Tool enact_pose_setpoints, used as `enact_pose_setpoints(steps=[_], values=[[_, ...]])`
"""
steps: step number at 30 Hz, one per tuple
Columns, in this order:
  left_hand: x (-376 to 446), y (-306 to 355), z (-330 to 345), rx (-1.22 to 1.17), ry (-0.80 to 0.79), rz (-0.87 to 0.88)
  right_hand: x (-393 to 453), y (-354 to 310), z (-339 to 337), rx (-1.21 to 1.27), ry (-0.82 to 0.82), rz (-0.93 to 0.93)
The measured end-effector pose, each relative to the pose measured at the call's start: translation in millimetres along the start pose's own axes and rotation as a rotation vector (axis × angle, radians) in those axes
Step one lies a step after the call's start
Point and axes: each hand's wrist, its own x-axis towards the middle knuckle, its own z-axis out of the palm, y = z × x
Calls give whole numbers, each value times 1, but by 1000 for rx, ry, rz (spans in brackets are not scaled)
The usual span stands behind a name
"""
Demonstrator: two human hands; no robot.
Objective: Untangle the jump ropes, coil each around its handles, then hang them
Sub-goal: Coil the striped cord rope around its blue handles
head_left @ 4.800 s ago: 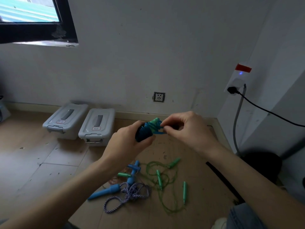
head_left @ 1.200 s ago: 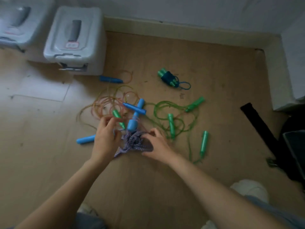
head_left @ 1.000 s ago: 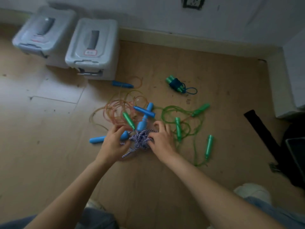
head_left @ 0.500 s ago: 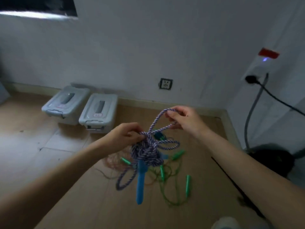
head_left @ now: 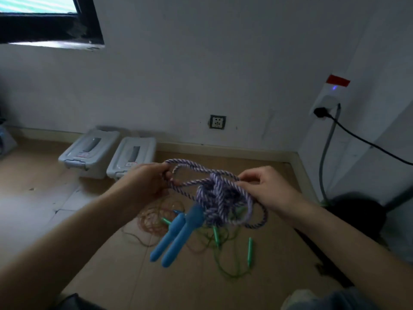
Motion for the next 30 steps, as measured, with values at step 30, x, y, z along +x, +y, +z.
enact_pose_setpoints(steps=[30], values=[[-8, -20, 20, 140, -174, -1, 1, -3, 0, 0, -47, -9]])
